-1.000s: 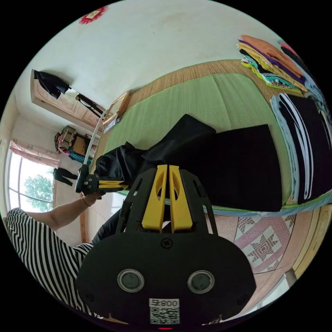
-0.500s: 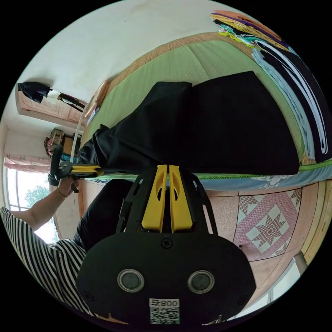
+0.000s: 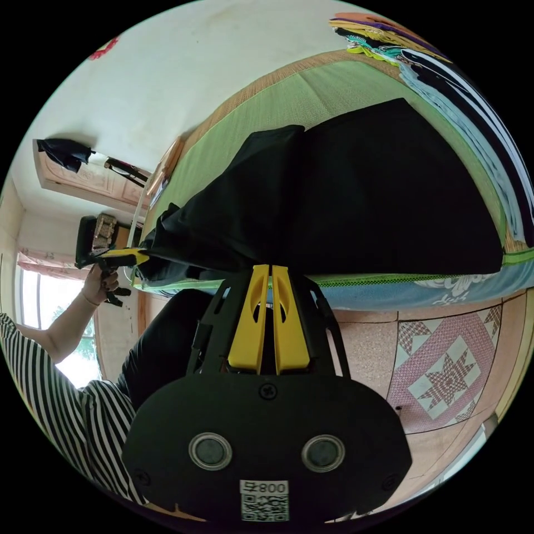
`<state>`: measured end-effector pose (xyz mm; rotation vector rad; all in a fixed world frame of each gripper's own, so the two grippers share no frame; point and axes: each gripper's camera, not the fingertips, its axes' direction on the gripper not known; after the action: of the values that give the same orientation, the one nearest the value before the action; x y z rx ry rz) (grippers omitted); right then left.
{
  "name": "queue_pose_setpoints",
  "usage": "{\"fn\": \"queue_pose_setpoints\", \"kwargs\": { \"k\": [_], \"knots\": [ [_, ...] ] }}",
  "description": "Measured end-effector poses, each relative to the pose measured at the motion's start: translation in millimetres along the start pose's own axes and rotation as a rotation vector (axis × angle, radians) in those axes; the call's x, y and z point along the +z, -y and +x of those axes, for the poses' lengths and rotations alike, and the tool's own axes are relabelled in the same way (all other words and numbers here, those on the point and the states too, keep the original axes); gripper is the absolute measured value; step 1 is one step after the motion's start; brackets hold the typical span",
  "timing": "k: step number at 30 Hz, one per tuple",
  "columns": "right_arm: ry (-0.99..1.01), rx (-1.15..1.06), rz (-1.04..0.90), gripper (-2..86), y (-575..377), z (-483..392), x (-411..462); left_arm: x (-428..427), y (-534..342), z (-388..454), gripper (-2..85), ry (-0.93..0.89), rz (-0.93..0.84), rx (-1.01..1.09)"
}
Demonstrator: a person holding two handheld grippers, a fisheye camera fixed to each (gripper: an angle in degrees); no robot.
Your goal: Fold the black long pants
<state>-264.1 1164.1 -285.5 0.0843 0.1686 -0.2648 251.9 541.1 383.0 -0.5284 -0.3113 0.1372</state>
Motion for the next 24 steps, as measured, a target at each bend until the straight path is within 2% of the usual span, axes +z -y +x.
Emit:
{"fn": "queue_pose_setpoints", "kwargs": {
  "k": [4,9,15,20,24],
  "knots": [
    [-0.003,-0.018,-0.016,0.6,-8,0,9,21,-24,-26,6.3,0.020,-0.111,-0.046],
    [0.004,-0.014,-0.019,0.5,-17,0,18,28,-48,-51,5.6,0.008,-0.116,-0.127],
    [0.010,-0.014,-0.030,0.5,-24,-1,27,32,-75,-73,3.2,0.103,-0.160,-0.167],
    [0.003,-0.024,-0.032,0.5,-28,-6,34,21,-113,-104,2.0,0.131,-0.077,-0.311],
    [-0.003,-0.026,-0.042,0.5,-29,-12,38,17,-142,-141,1.2,0.149,0.055,-0.502]
  ]
}}
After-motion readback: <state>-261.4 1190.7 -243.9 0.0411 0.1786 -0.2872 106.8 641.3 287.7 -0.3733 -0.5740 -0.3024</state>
